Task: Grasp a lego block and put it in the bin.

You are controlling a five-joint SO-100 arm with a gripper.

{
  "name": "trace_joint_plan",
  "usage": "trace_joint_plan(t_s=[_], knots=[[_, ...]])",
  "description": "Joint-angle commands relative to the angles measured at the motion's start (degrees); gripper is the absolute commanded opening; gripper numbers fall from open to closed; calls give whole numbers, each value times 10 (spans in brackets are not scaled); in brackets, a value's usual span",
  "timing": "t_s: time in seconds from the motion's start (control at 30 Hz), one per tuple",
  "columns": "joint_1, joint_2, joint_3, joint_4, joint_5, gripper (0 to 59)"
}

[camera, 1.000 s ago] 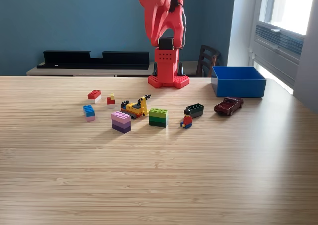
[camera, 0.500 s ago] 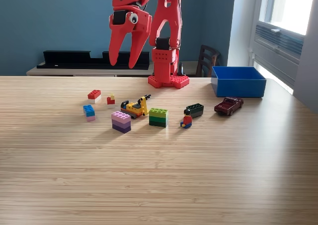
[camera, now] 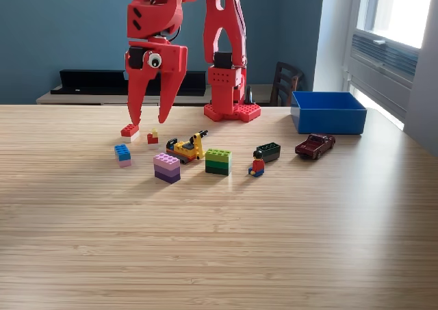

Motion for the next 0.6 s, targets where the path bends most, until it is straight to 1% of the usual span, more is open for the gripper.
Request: trace_joint_plan(t_s=[0.03, 0.37, 0.6], knots=[[-18, -40, -76, 5, -11, 201], [-55, -146, -153, 44, -25, 269], [-60, -207, -196, 69, -27, 275]])
